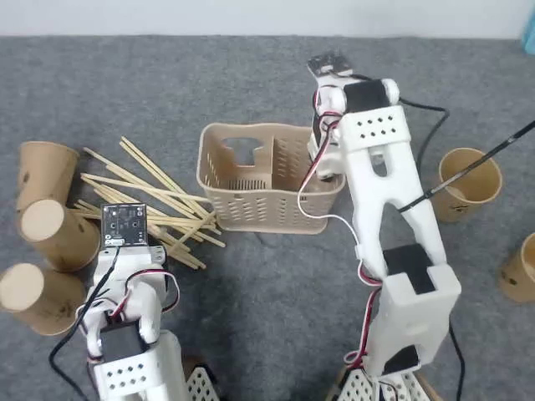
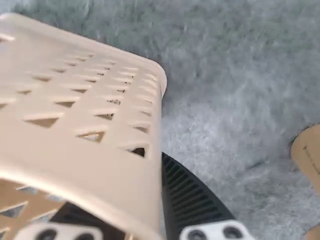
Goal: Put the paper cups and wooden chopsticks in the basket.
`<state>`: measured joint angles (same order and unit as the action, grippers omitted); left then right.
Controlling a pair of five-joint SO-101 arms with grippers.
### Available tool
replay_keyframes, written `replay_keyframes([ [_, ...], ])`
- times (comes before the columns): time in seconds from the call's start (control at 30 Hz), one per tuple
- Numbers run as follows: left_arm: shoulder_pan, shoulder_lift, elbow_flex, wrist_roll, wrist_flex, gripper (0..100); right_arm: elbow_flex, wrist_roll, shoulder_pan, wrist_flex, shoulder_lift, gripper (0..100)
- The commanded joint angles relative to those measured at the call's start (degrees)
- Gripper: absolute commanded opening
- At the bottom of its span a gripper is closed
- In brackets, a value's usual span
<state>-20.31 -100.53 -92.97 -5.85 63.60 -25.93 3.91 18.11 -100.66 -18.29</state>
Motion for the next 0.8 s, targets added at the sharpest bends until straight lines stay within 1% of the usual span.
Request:
replay_keyframes([
  [0.0, 0.2, -0.6, 0.1, -0.6, 0.1, 6, 2.5, -0.5, -2.2, -2.5, 4.4, 0.7],
  [0.2, 0.2, -0.6, 0.1, -0.6, 0.2, 6, 4.3, 0.4, -8.4, -2.5, 4.6, 0.7],
  [0.27, 0.2, -0.6, 0.1, -0.6, 0.2, 6, 4.2, 3.5, -9.1, -2.5, 4.6, 0.7],
  [0.4, 0.2, -0.6, 0.1, -0.6, 0.2, 6, 4.6, 12.1, -9.4, -2.6, 5.6, 0.9],
  [0.57, 0.1, -0.7, 0.1, -0.6, 0.2, 6, 4.6, 17.6, -9.6, -2.6, 9.1, 1.5],
  [0.6, 0.1, -0.7, 0.1, -0.6, 0.2, 6, 4.6, 19.3, -9.6, -2.6, 9.9, 3.2],
  [0.67, 0.1, -0.7, 0.1, -0.6, 0.2, 6, 4.5, 21.2, -9.6, -2.6, 11.7, 9.7],
  [0.77, 0.1, -0.7, 0.1, -0.6, 0.2, 6, 4.6, 20.6, -9.4, -2.6, 14.6, 20.6],
])
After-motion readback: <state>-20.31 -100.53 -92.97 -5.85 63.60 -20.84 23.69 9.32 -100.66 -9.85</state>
